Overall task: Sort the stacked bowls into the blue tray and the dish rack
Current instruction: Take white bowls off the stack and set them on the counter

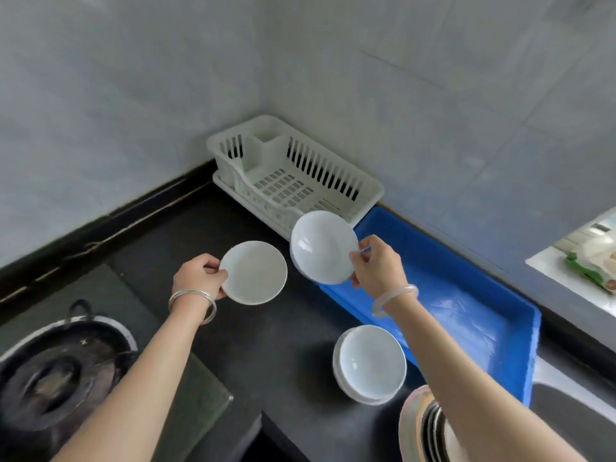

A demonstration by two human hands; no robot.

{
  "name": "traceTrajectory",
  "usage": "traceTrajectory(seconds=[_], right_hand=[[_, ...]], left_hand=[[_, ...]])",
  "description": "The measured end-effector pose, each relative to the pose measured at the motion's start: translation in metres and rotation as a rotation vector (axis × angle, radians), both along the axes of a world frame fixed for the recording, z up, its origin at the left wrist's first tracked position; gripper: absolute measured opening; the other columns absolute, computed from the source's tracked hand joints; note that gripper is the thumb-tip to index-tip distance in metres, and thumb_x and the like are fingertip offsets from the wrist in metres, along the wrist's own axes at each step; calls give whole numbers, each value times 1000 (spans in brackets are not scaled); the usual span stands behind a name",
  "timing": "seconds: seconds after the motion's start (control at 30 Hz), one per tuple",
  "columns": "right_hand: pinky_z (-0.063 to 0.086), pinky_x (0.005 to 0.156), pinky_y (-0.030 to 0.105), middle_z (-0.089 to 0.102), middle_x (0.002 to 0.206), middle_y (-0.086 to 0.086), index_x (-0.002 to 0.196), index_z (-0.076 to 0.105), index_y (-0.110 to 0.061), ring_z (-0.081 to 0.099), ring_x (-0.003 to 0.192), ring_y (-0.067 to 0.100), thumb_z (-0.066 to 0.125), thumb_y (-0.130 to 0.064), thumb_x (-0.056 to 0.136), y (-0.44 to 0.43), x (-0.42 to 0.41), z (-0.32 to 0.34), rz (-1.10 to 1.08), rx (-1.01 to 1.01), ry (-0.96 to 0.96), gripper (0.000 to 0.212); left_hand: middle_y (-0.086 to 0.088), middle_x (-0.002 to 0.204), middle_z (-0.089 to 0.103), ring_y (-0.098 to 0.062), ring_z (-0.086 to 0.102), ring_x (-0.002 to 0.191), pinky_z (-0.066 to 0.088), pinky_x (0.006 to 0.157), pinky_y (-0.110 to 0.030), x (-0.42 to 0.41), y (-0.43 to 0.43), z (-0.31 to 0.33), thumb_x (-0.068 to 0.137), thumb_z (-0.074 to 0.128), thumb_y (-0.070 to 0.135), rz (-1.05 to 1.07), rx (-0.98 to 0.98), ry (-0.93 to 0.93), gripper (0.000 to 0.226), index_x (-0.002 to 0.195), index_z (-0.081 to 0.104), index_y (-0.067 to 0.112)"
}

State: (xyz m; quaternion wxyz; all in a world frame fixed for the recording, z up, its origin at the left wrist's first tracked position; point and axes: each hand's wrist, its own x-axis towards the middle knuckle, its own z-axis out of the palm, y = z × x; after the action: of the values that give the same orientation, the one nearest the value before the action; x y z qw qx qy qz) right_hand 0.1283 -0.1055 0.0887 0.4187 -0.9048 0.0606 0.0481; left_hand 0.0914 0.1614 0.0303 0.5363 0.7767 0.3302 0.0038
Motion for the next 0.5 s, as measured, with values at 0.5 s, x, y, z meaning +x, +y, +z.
traceTrajectory(seconds=[0.5], right_hand=[[43,43,24,61,64,8,97,48,-11,58,47,16,42,-14,93,202,140,-103,87,12,249,8]], left_hand=[[-13,97,58,-32,61,83,57,67,-39,65,144,-67,81,60,-3,501,-168,51,14,89,57,8]])
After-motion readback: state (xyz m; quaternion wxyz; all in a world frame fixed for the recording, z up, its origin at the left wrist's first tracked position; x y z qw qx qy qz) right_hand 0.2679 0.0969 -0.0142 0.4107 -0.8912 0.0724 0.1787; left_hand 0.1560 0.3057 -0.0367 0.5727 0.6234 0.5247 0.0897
